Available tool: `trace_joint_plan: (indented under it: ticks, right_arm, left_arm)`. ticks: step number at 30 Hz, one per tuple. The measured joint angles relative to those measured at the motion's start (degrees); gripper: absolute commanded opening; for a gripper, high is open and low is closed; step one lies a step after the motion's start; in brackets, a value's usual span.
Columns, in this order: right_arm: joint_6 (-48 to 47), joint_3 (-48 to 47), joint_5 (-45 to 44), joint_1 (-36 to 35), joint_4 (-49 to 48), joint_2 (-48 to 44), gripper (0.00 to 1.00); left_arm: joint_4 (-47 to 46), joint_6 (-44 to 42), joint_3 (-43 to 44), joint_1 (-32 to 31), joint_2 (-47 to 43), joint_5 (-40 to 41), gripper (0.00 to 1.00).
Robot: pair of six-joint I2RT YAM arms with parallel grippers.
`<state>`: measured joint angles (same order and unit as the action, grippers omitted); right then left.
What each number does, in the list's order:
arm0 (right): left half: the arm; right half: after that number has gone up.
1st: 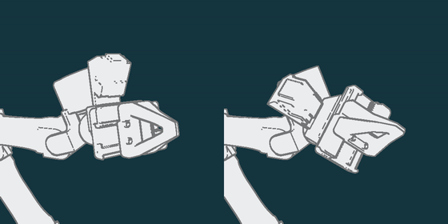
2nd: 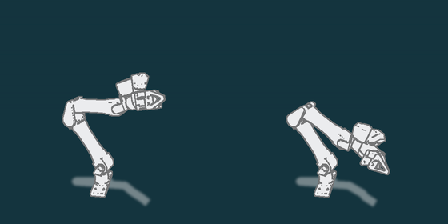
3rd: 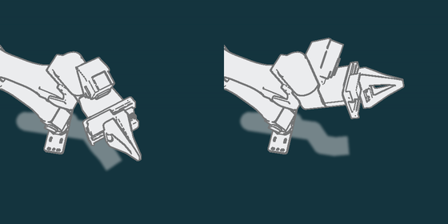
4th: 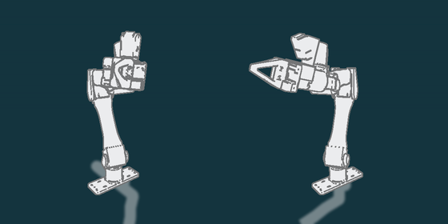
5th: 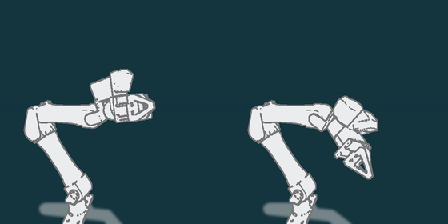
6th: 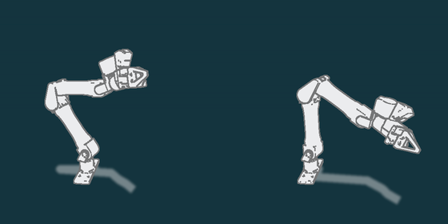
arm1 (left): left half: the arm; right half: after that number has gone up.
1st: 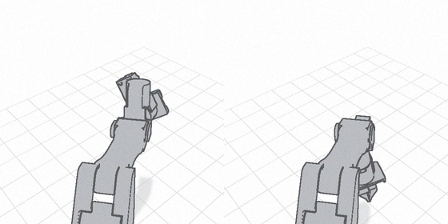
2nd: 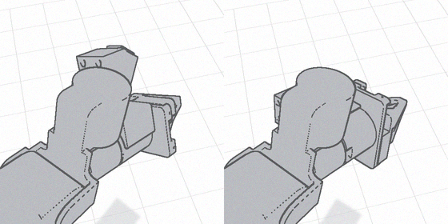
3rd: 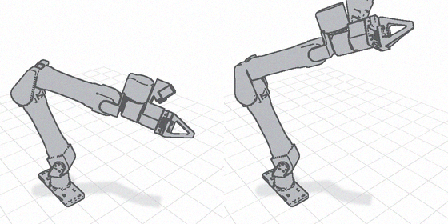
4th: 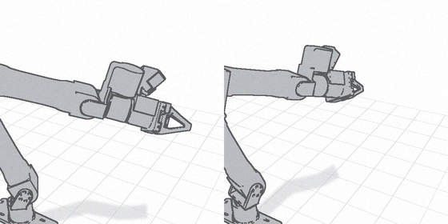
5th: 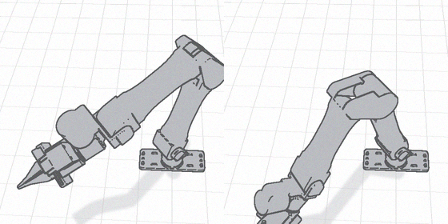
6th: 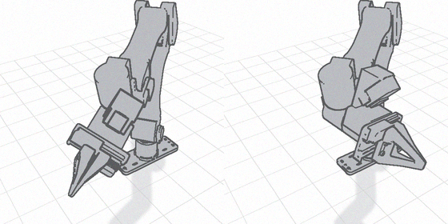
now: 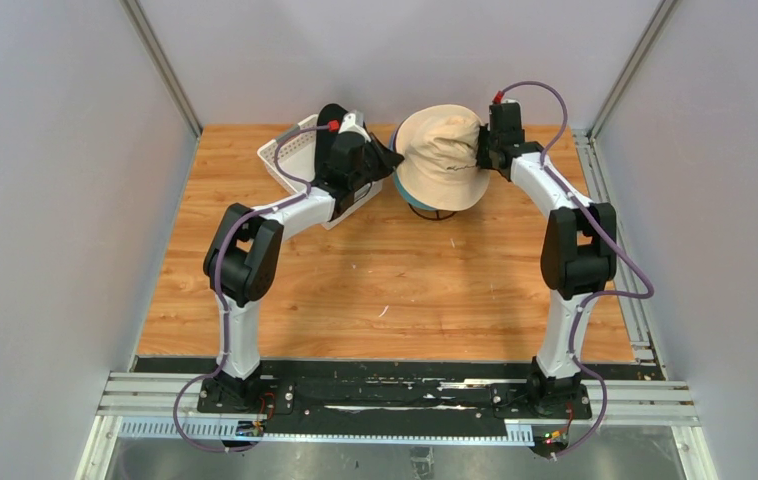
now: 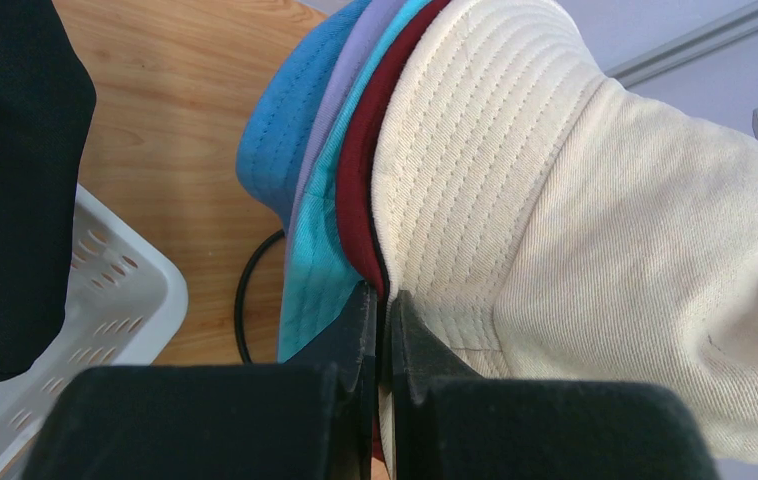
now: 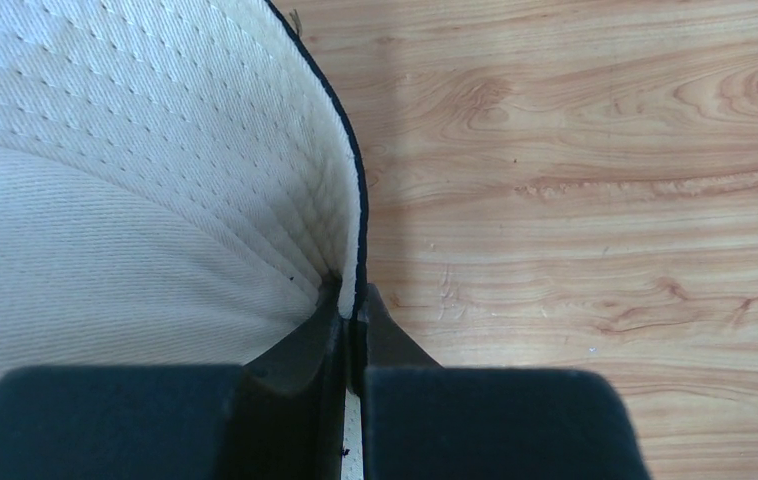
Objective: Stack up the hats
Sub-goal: Stack the hat on the hat.
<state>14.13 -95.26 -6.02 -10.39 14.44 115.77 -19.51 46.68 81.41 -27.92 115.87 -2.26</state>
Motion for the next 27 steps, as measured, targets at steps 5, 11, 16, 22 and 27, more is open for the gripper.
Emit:
trace_joint_plan:
  ticks: [5, 11, 16, 22, 27]
  right_arm:
    - [0.20, -0.11, 0.98, 0.02, 0.31, 0.24, 0.01]
    - [0.94, 1.60, 1.38, 0.02, -0.31, -0.90, 0.02]
    - [1.44, 6.71, 2.03, 0.00, -1.97, -4.70, 0.33]
    - [1.36, 11.91, 1.81, -0.02, 2.03, -10.23, 0.46]
    - [1.16, 14.49, 1.40, -0.02, 7.08, -13.84, 0.47]
  left_arm:
    - [-1.44, 0.50, -0.94, 0.07, -0.09, 0.00, 0.00]
    - [-2.75, 0.57, -1.97, 0.07, -0.33, 0.00, 0.00]
    - [-2.91, 0.52, -2.14, 0.11, -0.37, 0.07, 0.00]
    - [-1.88, 0.22, -2.27, 0.59, -0.42, 0.00, 0.04]
    - [0.63, -0.63, -1.62, 0.76, -0.42, -0.17, 0.16]
